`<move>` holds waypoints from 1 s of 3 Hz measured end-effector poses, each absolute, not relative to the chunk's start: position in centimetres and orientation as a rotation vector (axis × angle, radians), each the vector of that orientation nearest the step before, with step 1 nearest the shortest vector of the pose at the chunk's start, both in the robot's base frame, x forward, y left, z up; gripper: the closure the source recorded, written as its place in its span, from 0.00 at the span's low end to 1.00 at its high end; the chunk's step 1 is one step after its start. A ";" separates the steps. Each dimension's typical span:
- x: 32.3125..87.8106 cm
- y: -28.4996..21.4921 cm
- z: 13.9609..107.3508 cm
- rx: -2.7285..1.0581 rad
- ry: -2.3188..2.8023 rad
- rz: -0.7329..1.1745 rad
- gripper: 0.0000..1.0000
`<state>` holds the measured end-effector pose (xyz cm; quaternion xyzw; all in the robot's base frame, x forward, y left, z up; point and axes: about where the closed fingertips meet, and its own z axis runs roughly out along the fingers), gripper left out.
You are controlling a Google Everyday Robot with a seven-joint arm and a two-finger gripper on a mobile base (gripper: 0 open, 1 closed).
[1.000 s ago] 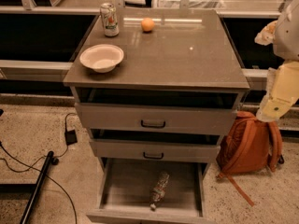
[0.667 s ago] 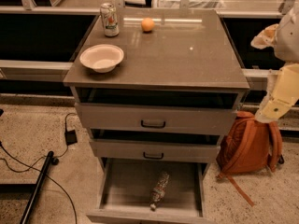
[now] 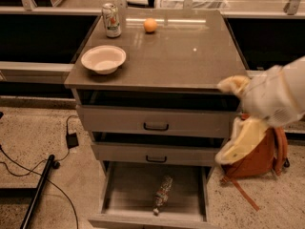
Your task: Pick water bottle from bottom drawer and place on counter
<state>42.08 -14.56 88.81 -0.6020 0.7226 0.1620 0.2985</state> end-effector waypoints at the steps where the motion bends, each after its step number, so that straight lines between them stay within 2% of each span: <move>1: 41.6 -12.2 85.7 -1.609 1.765 0.518 0.00; 2: 41.8 -11.9 85.1 -1.675 1.663 0.504 0.00; 3: 42.1 -13.6 78.1 -1.736 1.703 0.455 0.00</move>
Offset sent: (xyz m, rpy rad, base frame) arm 0.0043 0.0205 -0.0542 0.1430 -0.0015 0.0787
